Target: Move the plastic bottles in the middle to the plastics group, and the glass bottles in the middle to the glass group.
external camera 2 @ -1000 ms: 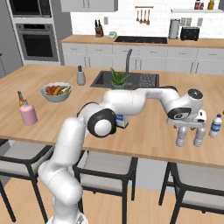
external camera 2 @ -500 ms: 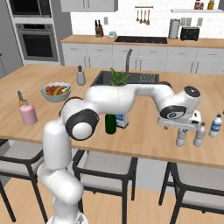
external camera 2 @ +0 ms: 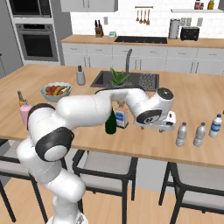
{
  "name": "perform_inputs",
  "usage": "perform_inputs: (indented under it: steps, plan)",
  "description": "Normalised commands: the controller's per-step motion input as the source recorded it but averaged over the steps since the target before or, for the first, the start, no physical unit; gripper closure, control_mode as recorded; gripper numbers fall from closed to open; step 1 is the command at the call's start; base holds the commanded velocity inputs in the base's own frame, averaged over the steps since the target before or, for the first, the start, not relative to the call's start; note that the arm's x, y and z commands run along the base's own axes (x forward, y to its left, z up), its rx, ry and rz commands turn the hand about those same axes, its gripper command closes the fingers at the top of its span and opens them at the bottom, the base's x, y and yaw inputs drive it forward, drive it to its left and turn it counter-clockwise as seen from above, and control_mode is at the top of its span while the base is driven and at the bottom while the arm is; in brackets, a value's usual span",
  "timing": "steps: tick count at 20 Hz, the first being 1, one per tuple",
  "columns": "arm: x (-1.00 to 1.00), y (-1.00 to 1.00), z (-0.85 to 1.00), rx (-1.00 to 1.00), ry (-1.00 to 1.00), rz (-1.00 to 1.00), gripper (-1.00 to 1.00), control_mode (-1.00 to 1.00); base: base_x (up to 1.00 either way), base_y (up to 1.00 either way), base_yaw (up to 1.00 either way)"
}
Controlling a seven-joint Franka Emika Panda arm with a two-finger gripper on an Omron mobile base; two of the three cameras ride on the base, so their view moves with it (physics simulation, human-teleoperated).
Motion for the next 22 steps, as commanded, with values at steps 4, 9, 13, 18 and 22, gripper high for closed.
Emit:
perform_inputs:
  steps: [4,9,13,18,22]
  plan:
    - [-0.13,1.0,0.43,-0.01,-0.01,0.0,-1.0,-1.0,0.0,0.0,0.0]
    - [-0.02,1.0,0.58,-0.01,-0.01,0.0,-1.0,-1.0,0.0,0.0,0.0]
    - [-0.03,1.0,0.55,0.0,-0.02,0.0,-1.0,-1.0,0.0,0.0,0.0]
    - [-0.04,1.0,0.34,-0.01,-0.09,-0.02,-1.0,-1.0,0.0,0.0,0.0]
    - [0.31,0.98,0.04,-0.18,-0.01,-0.16,-1.0,-1.0,0.0,0.0,0.0]
